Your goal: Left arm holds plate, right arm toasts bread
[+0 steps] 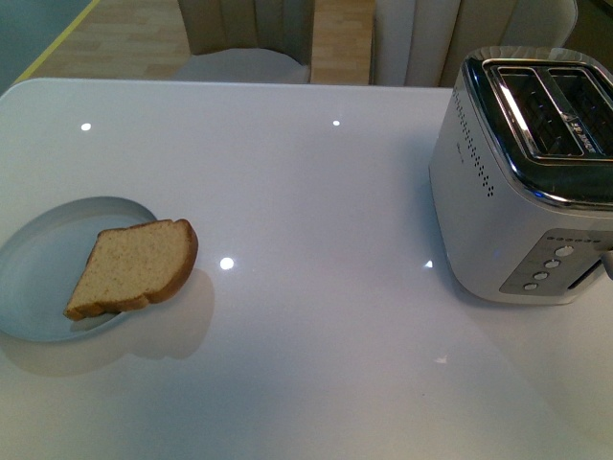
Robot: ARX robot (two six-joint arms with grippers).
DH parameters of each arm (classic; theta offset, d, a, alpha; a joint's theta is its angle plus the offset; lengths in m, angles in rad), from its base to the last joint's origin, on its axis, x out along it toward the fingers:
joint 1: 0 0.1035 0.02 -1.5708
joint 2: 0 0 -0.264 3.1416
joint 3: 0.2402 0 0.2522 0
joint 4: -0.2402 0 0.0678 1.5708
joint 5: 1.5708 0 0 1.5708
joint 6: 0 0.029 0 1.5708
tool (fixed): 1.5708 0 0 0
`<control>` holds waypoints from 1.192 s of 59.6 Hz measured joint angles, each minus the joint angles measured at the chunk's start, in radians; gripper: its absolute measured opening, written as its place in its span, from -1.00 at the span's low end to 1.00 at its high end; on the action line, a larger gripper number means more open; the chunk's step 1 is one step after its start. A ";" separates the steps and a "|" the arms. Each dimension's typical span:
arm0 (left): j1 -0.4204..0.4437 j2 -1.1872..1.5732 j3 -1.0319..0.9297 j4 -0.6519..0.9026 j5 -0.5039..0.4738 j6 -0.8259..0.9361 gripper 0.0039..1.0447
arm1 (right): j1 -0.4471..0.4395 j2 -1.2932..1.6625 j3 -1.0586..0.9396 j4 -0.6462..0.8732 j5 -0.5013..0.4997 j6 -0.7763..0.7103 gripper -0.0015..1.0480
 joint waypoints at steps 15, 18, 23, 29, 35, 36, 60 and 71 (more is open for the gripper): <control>0.074 0.525 0.121 0.369 -0.001 0.025 0.87 | 0.000 0.000 0.000 0.000 0.000 0.000 0.83; 0.079 0.624 0.138 0.436 -0.011 0.044 0.87 | 0.000 0.000 0.000 0.000 0.000 0.000 0.83; 0.090 0.772 0.174 0.505 -0.022 0.068 0.87 | 0.000 0.000 0.000 0.000 0.000 0.000 0.83; 0.100 0.933 0.224 0.572 -0.032 0.080 0.87 | 0.000 0.000 0.000 0.000 0.000 0.000 0.83; 0.108 1.041 0.266 0.612 -0.032 0.080 0.87 | 0.000 0.000 0.000 0.000 0.000 0.000 0.83; 0.109 1.052 0.270 0.615 -0.032 0.080 0.87 | 0.000 0.000 0.000 0.000 0.000 0.000 0.83; 0.149 1.367 0.391 0.674 -0.084 0.117 0.87 | 0.000 0.000 0.000 0.000 0.000 0.000 0.83; 0.130 1.400 0.414 0.687 -0.085 0.128 0.87 | 0.000 0.000 0.000 0.000 0.000 0.000 0.83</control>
